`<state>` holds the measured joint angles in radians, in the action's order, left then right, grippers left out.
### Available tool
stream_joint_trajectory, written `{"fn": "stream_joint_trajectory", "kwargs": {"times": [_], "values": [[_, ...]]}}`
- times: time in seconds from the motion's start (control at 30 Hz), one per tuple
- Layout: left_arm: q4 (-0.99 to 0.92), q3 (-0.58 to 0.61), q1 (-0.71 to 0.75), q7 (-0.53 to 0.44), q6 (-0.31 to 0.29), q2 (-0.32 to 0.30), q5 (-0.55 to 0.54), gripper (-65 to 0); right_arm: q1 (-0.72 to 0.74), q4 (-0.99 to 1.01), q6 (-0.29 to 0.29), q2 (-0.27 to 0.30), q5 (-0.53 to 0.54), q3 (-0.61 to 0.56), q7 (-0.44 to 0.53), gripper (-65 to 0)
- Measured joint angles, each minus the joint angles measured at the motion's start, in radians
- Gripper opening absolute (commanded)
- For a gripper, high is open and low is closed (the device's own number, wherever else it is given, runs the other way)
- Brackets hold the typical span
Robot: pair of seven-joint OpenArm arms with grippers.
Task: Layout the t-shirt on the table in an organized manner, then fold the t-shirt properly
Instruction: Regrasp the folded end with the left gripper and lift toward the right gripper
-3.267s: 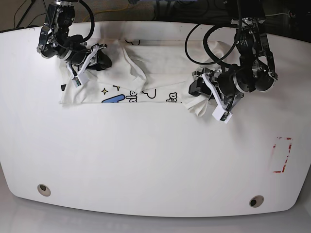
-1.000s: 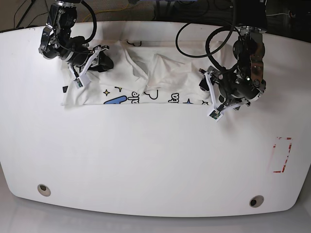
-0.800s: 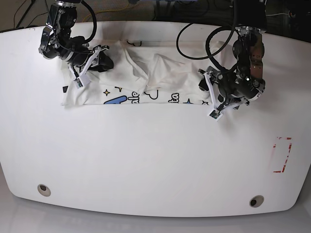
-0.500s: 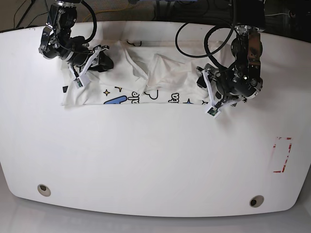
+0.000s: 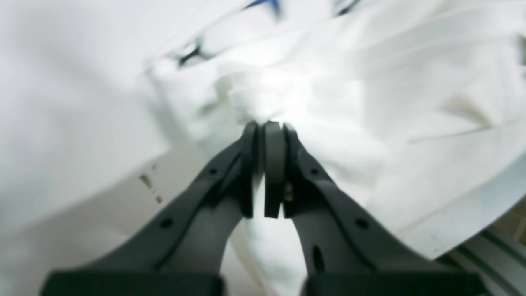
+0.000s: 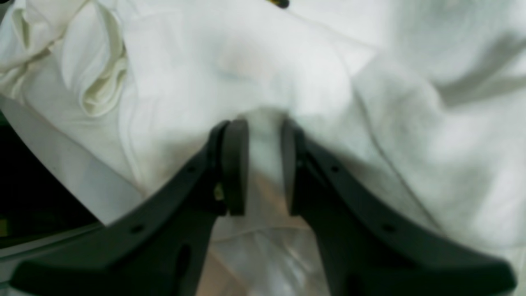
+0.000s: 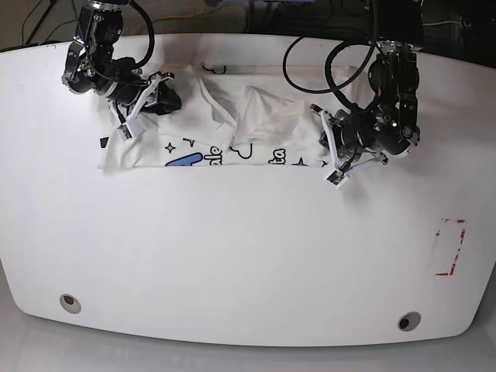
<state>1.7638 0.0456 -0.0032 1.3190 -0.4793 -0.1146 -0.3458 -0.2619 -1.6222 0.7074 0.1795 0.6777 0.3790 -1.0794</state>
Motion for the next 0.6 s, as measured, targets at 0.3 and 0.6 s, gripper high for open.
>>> {"fn": "stream_joint_trajectory", "kwargs": {"times": [0.3,0.6], "values": [[0.065,0.003,0.034,0.001,-0.009,-0.003,-0.023,-64.2,0.000,0.000,0.000,0.000,0.000,0.000,0.001,-50.6],[0.140,0.048,0.075,0.055,-0.092,0.003,-0.142,-64.0,0.000,0.000,0.000,0.000,0.000,0.000,0.002,-50.6]]}}
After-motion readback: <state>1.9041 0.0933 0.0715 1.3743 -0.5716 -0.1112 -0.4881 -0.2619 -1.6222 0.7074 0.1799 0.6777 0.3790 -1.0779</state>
